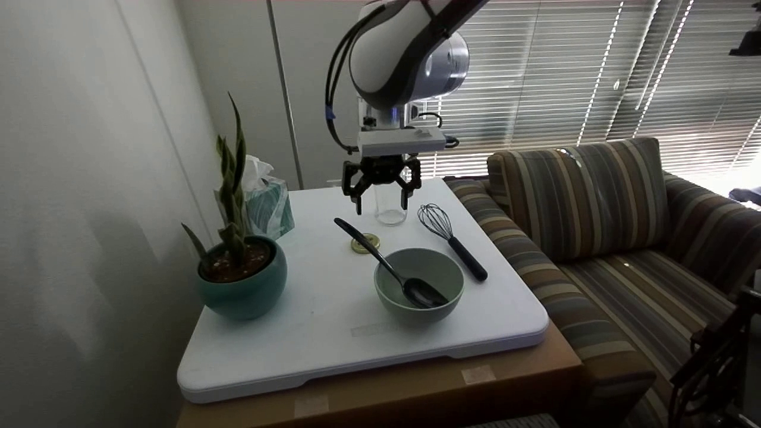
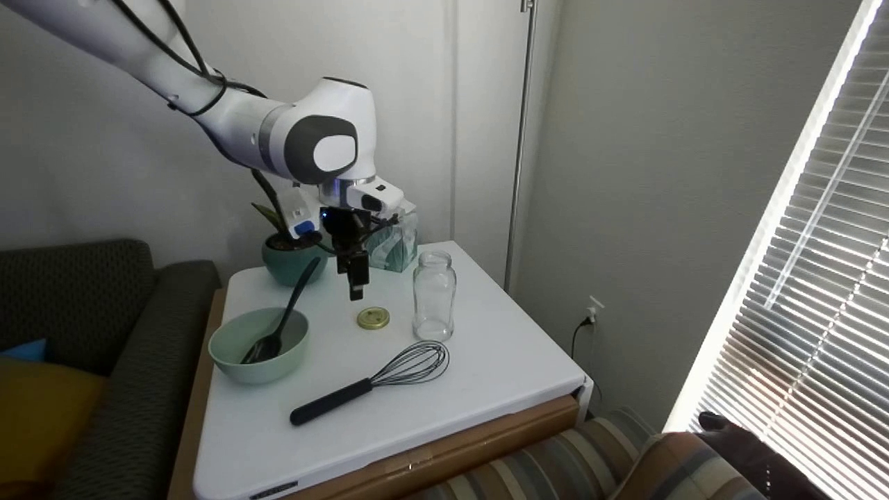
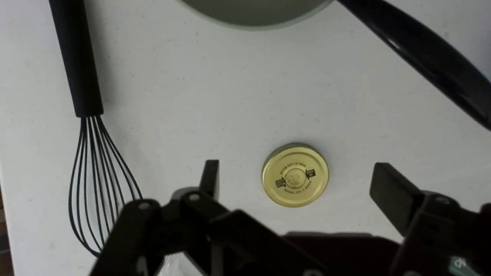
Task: Pick the lid on the table and put it on the bottle
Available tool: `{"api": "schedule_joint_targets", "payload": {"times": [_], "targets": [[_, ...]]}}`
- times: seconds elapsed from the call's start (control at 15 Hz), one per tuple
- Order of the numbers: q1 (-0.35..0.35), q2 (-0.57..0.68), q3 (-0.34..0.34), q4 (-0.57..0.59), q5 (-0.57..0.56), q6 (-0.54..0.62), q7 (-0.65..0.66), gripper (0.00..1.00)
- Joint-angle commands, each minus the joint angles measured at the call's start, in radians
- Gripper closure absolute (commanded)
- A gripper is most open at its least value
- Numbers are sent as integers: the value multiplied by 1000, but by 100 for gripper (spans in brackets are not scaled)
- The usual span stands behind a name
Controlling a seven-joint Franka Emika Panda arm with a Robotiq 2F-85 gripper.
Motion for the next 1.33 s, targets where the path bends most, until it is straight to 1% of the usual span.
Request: {"api": "schedule_joint_targets", "payload": {"times": [0.0, 0.13, 0.27, 0.33, 0.67, 0.87, 1.27], "targets": [[4, 98, -18, 147, -21, -95, -73, 0], [15, 136, -35, 192, -46, -107, -79, 0], [29, 169, -51, 222, -67, -84, -69, 0], [32, 188, -54, 237, -69, -66, -60, 0], [34, 264, -51, 316, -59, -50, -60, 0], [40, 306, -62, 360, -71, -34, -62, 0], [55, 388, -68, 442, -74, 19, -51, 0]]}}
